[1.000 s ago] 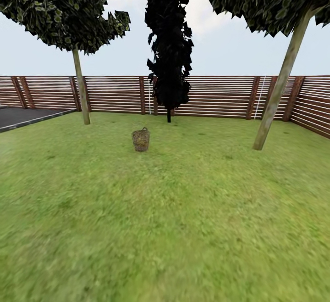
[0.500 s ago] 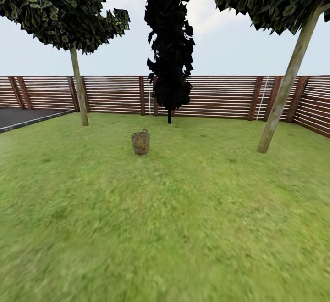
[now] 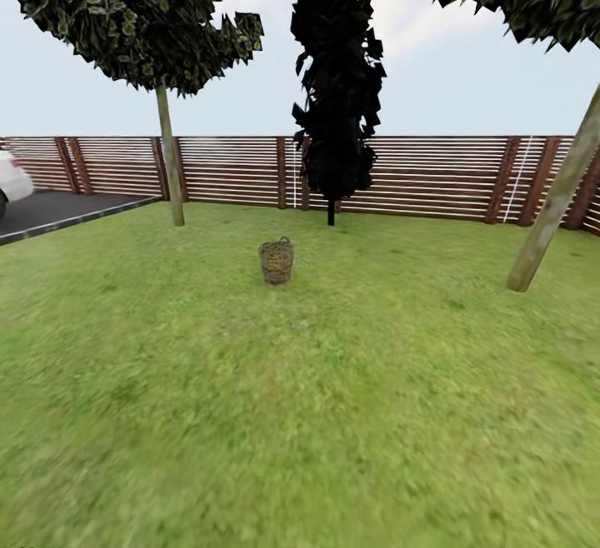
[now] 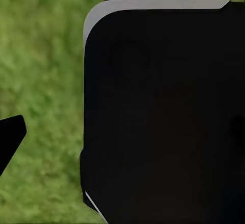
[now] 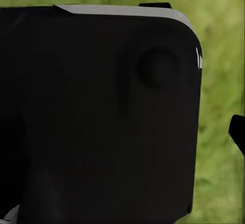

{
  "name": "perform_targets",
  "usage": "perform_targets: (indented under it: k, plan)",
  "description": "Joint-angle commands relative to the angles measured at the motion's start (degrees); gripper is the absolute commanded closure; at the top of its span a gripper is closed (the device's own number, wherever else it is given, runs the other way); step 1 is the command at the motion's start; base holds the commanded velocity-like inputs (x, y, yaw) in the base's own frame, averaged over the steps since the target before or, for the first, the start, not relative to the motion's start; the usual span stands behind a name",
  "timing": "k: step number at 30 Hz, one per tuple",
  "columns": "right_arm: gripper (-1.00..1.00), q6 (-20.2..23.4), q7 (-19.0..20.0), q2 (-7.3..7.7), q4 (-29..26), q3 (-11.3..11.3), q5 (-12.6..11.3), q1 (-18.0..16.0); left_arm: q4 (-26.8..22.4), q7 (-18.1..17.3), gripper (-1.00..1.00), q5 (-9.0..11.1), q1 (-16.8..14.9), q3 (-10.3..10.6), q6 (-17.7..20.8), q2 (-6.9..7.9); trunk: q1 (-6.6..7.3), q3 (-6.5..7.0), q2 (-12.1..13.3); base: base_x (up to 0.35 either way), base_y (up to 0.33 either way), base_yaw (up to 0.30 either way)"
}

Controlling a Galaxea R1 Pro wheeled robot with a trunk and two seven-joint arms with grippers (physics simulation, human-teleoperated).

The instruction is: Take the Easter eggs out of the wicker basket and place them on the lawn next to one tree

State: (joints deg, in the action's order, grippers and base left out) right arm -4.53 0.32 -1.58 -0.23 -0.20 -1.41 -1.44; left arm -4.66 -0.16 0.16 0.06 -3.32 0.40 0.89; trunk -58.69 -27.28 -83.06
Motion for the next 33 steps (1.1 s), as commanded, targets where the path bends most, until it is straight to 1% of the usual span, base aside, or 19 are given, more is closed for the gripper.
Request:
perform_targets:
  k: [1,7,11,22,27,33]
  plan:
    - [-1.0,-0.2,0.0,-0.03,0.0,0.0,-0.2,0.0,-0.1,0.0,-1.0,0.0,0.0,-0.3,0.0,-0.01,-0.03,-0.07,0.0,0.341,0.002,0.279]
    - [-1.0,-0.2,0.0,-0.08,0.1,-0.2,-0.1,0.0,-0.1,0.0,-1.0,0.0,0.0,-0.3,0.0,-0.01,-0.03,-0.12,0.0,0.341,0.001,0.285]
    - [-1.0,-0.2,0.0,-0.11,0.1,-0.2,-0.2,-0.1,-0.1,0.0,-1.0,0.0,0.0,-0.3,0.0,-0.01,-0.03,-0.13,0.0,0.341,0.0,0.165]
    - [-1.0,-0.2,0.0,-0.16,0.1,-0.2,-0.2,0.0,-0.1,0.0,-1.0,0.0,0.0,-0.3,0.0,0.05,-0.03,-0.14,0.0,0.341,0.0,0.023]
    - [-1.0,-0.2,0.0,-0.1,0.1,-0.4,-0.2,0.0,-0.1,0.0,-1.0,0.0,0.0,-0.2,0.0,0.01,-0.03,-0.4,0.0,0.341,0.0,0.03]
    - [-1.0,-0.2,0.0,-0.09,0.1,-1.8,-0.2,0.0,-0.1,0.0,-1.0,0.0,0.0,-0.2,0.0,-0.01,-0.03,-0.7,0.0,0.341,0.0,0.039]
